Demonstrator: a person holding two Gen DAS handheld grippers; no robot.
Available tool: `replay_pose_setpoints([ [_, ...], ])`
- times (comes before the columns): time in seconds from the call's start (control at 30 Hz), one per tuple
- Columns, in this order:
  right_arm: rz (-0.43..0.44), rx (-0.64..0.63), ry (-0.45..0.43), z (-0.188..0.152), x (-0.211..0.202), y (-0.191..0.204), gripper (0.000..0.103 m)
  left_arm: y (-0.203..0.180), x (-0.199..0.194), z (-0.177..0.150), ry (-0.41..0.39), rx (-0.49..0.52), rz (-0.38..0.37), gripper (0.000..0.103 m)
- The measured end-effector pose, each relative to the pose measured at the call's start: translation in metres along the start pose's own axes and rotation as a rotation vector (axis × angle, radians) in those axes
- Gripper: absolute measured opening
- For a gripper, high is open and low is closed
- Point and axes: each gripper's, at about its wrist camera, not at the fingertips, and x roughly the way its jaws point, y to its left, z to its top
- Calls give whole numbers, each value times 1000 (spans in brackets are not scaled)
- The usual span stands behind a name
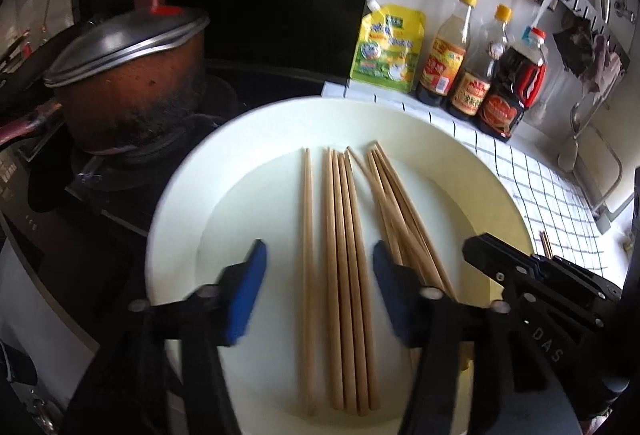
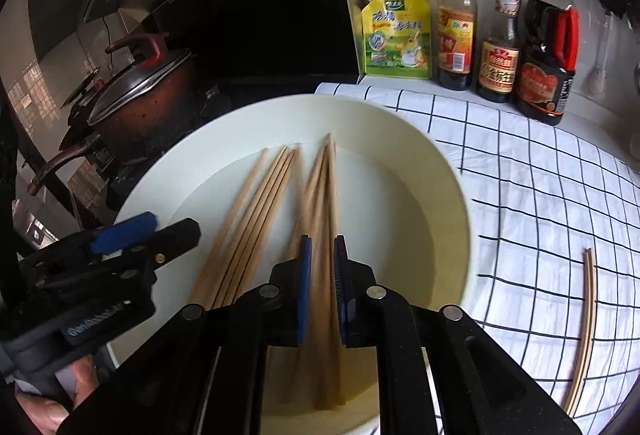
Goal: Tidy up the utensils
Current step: 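Open the left tool to drop its chopstick into the basin while the right tool releases its own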
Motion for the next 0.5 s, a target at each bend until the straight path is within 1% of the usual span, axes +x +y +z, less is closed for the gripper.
replay_pose_setpoints([
  [0.1, -9, 7, -13, -4, -9, -3, 11, 4, -8, -3, -6, -13, 4, 56],
  [0.27, -4, 25, -21, -14, -19, -7, 15, 5, -21, -13, -28, -19, 19, 63],
  [0.5, -4, 43, -24, -30, -31, -13, 20, 3, -31, -27, -41, -23, 19, 65],
])
